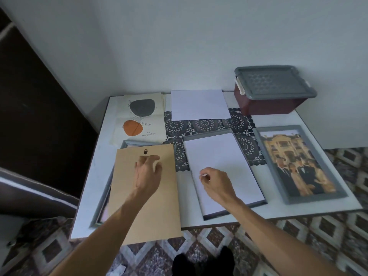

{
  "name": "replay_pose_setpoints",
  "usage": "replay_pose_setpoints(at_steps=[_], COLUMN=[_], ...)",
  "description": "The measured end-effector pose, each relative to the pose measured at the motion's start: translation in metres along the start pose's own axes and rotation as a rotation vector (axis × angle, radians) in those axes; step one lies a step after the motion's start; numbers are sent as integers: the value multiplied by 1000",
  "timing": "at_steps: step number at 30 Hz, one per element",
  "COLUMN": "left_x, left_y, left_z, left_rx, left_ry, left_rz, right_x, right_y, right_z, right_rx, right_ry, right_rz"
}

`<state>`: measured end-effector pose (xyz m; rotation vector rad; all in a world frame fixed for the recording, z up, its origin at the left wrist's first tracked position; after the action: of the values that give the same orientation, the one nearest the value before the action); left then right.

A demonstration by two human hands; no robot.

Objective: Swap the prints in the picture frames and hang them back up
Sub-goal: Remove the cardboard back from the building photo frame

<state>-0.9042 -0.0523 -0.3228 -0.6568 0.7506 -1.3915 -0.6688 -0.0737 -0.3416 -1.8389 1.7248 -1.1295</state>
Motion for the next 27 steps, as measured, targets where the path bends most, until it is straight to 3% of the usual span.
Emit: replay_pose_setpoints(at_steps=[5,13,18,27], left_x=[-1,0,0,0], left_y=[51,105,112,114], left_z=[54,84,84,83], left_rx=[-39,-290,-371,-398], left_ry=[229,274,287,325], left_rz=[-142,-307,-284,-228], right_x=[-8,-27,-41,-44], right_y=[-42,-75,-76,-72], right_z=[46,85,100,109], right_rx=[176,601,700,746], right_ry=[30,42,97,-34], right_rz=[143,197,101,131])
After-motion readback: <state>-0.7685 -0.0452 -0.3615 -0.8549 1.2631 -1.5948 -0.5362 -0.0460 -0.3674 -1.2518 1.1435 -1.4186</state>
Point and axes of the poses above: each hand's wrist, its own x-axis away from the middle knuckle, its own y-axis out of the palm, z = x × y, the point moved 5 cm from there along -x, towards the middle knuckle, and after that the axes turned 9 degrees about y, right-handed, at the moved point
